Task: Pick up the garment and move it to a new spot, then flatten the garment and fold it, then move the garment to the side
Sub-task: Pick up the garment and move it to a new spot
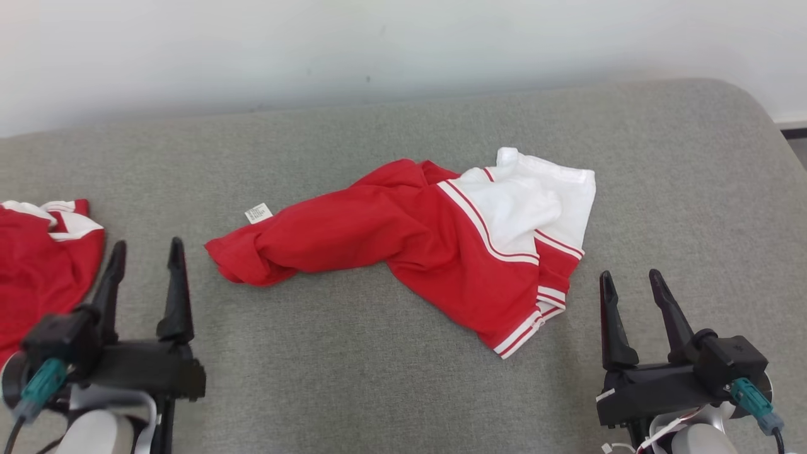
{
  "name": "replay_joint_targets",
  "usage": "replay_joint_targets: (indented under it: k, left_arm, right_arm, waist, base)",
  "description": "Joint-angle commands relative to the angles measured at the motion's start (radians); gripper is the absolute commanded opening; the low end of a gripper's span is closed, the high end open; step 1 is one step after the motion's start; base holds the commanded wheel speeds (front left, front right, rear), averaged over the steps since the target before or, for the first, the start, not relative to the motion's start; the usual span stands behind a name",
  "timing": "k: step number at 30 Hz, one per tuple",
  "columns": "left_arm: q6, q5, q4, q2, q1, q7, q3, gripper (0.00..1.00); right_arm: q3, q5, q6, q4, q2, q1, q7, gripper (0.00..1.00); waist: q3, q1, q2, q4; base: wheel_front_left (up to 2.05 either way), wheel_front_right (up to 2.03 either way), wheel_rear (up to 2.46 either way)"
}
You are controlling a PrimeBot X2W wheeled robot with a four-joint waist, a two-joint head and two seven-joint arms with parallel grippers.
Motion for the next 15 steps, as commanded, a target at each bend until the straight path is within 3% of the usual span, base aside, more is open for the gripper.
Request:
replay_joint_targets:
  k: [1,15]
  left_arm:
    - [-0.004,0.017,-0.021,-0.006,0.031,-0.001,0.018,1.00]
    - [-0.049,0.115,-0.140,-0.056,0.252,-0.001,0.169,1.00]
  right_arm:
    - [0.002,-0.005,-0.002,0.002,0.000,0.011,-0.002,1.00]
    - [0.018,-0.012,-0.002,0.014,0.000,0.037,-0.002,1.00]
  waist:
    - [-0.015,0.0001,0.0000,0.012]
    - [-0.057,0.0001,0.0000,0.019]
  base:
    - [0.00,0.00,0.00]
    - [0.00,0.00,0.00]
